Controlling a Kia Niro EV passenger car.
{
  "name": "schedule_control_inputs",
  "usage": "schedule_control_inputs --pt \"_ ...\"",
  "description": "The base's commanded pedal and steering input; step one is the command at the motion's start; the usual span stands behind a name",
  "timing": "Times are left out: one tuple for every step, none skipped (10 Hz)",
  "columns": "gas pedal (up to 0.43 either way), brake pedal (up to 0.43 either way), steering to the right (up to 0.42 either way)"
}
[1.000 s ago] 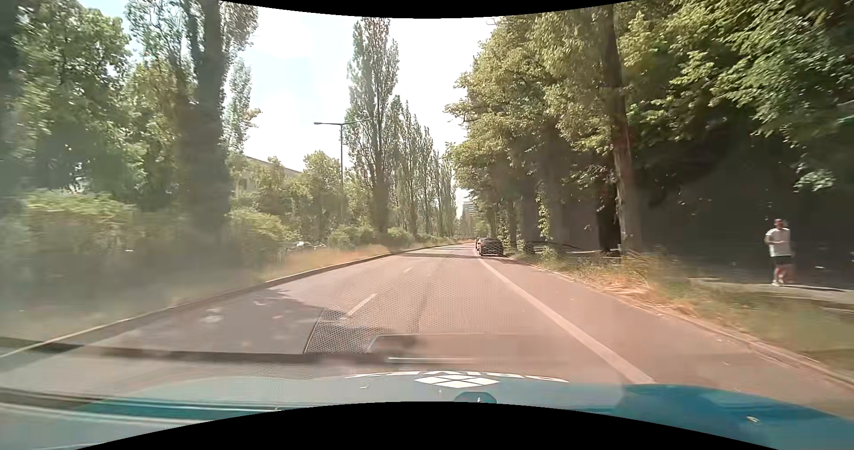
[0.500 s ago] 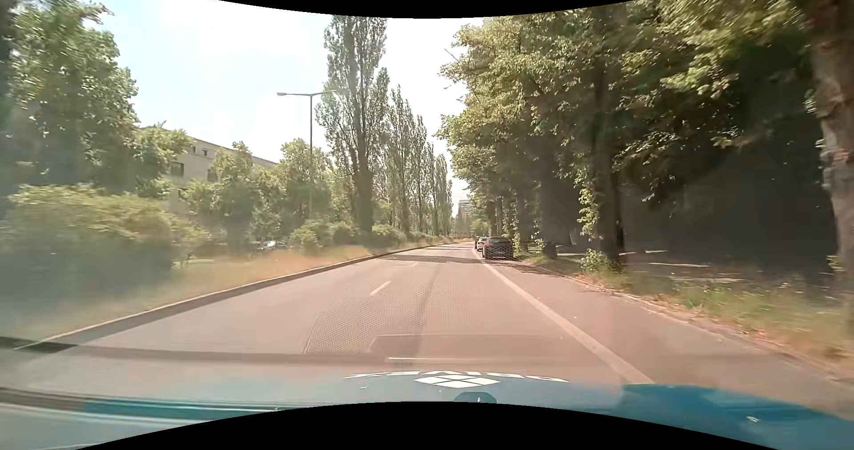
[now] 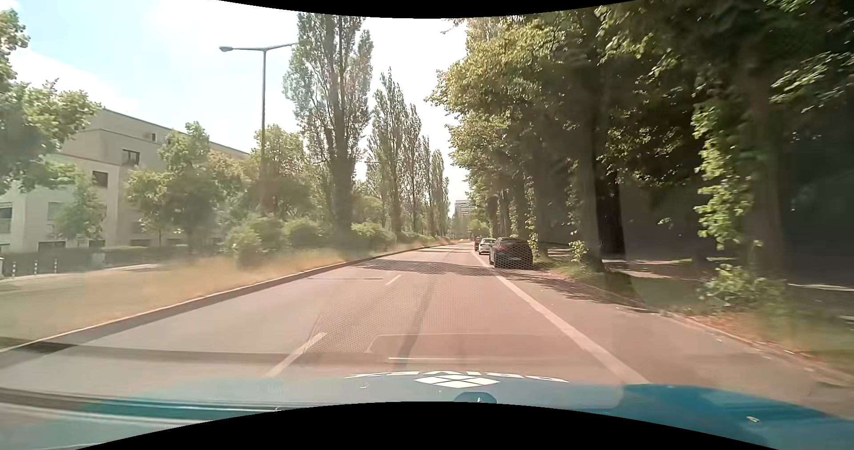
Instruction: Follow the waypoints while adhering to traffic rules and regulations
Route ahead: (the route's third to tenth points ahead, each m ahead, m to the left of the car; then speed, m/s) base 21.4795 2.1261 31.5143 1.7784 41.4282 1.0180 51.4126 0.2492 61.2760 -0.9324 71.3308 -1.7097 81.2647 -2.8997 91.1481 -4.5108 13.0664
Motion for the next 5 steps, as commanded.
schedule_control_inputs --pt "0.169 0.0 0.003" --pt "0.169 0.0 0.003" --pt "0.169 0.0 0.003" --pt "0.169 0.0 0.003" --pt "0.169 0.0 0.003"
